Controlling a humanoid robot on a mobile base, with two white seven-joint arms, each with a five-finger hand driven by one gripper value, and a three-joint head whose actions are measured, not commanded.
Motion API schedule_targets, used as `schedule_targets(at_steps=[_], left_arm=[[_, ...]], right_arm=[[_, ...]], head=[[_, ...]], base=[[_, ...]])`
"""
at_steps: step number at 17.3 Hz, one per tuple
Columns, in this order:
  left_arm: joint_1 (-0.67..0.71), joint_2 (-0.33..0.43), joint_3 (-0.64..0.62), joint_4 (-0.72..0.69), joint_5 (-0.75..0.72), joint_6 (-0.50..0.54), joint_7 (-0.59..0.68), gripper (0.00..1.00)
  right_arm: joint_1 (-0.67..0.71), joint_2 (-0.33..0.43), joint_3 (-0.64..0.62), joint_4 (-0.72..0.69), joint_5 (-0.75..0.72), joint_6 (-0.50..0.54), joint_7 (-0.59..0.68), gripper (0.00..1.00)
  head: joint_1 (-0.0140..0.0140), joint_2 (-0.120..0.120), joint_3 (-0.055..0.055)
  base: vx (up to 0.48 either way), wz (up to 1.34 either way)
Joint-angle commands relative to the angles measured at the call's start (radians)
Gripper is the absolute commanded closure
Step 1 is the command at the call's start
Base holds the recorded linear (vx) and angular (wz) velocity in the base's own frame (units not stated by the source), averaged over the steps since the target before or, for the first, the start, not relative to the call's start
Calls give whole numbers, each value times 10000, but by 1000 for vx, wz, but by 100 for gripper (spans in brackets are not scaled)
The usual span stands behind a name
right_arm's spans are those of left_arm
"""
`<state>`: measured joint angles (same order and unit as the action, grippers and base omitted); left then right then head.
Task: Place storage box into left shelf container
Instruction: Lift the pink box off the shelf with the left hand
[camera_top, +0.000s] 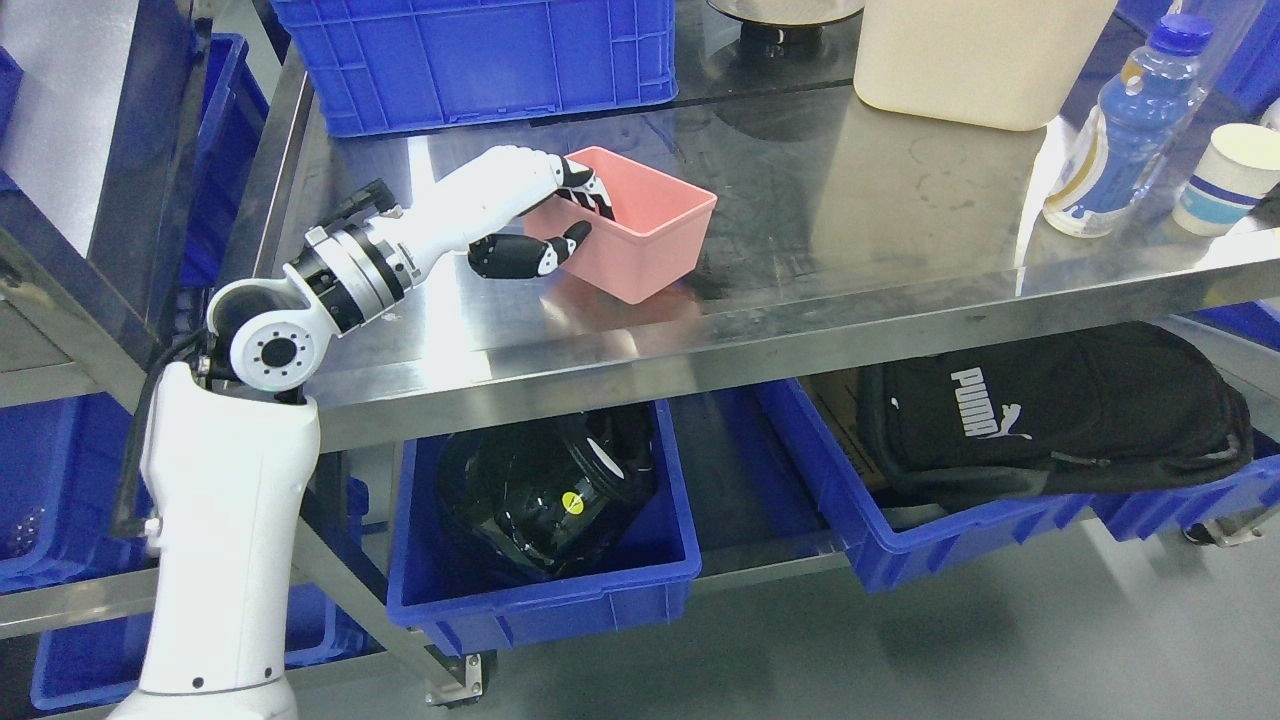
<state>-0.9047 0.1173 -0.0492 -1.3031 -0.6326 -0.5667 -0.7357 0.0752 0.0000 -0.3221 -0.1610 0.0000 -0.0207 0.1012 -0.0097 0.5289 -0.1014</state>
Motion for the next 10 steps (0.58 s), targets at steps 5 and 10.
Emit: schedule_targets(at_steps=[5,10], left_arm=[[1024,-175,2957,-2277,36,-2187,-52,100],[1805,-467,3835,-2568,82,-2187,-67,100]], right_arm=[[0,-175,0,0,77,7,3406,0],[0,-175,0,0,77,7,3421,0]], head=[[0,0,0],[0,0,0]], base=[[3,10],[-57,4]])
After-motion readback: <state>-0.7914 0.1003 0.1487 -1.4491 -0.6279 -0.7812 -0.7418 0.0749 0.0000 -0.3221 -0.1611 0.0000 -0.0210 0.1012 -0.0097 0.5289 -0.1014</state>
